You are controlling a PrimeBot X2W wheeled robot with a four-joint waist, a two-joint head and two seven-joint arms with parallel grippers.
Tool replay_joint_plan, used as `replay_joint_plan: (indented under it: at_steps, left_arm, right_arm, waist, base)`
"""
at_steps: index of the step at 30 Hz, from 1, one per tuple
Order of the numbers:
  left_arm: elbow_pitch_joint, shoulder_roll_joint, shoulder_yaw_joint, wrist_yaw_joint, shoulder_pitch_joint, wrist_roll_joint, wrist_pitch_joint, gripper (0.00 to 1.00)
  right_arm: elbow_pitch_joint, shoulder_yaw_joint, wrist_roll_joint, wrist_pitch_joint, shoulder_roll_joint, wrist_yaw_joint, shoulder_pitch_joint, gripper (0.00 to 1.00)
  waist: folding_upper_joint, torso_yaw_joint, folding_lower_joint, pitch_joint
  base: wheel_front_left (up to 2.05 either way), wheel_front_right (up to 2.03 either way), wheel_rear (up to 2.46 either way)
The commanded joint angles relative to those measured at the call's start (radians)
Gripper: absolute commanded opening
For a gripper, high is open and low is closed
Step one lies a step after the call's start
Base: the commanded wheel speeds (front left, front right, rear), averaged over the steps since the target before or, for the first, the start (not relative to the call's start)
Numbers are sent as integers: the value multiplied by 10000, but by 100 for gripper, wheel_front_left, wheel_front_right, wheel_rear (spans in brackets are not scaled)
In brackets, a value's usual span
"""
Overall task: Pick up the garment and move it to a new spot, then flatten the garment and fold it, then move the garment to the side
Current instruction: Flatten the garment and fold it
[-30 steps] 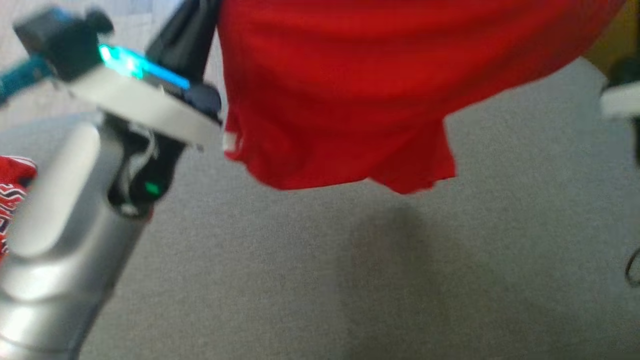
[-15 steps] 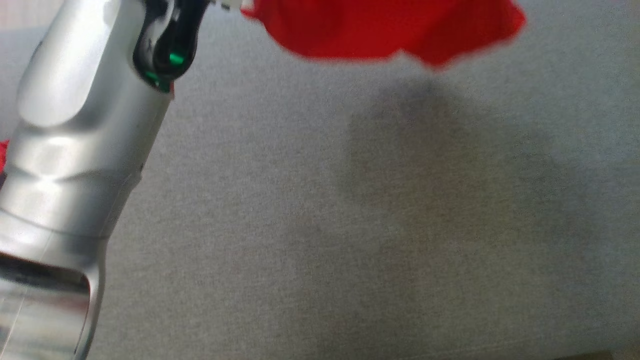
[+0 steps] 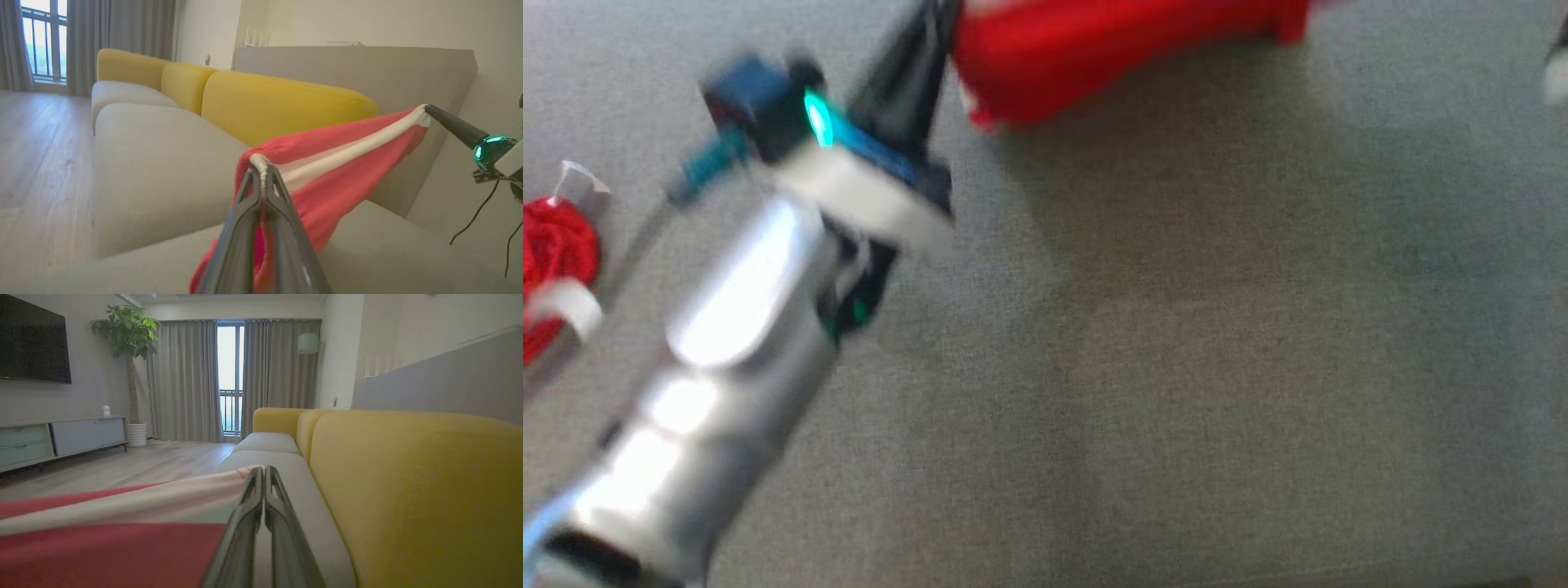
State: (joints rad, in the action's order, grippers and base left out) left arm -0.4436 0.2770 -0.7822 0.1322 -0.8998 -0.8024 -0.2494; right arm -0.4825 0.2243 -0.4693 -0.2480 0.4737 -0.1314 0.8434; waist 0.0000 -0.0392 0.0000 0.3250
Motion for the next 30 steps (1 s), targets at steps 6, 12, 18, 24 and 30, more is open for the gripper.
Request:
replay_joint_plan:
  at_steps: [6, 12, 18, 24, 30]
  left_arm:
    - [1229, 471, 301, -17, 3041, 566, -120, 0]
    - [1852, 424, 434, -278, 5576, 1014, -122, 0]
    - [2779, 588, 371, -817, 7656, 1120, -123, 0]
    - [4103, 974, 406, -1304, 8632, 801, 182, 0]
    - [4634, 407, 496, -1176, 8175, 5, 730, 0]
  right_arm:
    - [1080, -565, -422, -104, 126, 7, -3001, 0]
    - [2063, -1193, -635, 333, 120, 7, -5569, 0]
    - [3963, -2412, -485, 1286, -145, 7, -8344, 0]
    - [6040, -3492, -117, 2408, -619, 7, -10032, 0]
    - [6582, -3710, -6, 3093, -1055, 7, -9658, 0]
  waist:
    - [0, 115, 0, -910]
    - [0, 77, 0, -1645]
    - [0, 212, 0, -2220]
    - [0, 474, 0, -2533]
    - [0, 893, 0, -2410]
  base:
    - [0, 0, 0]
    - [0, 0, 0]
    - [0, 0, 0]
    - [0, 0, 0]
    - [0, 0, 0]
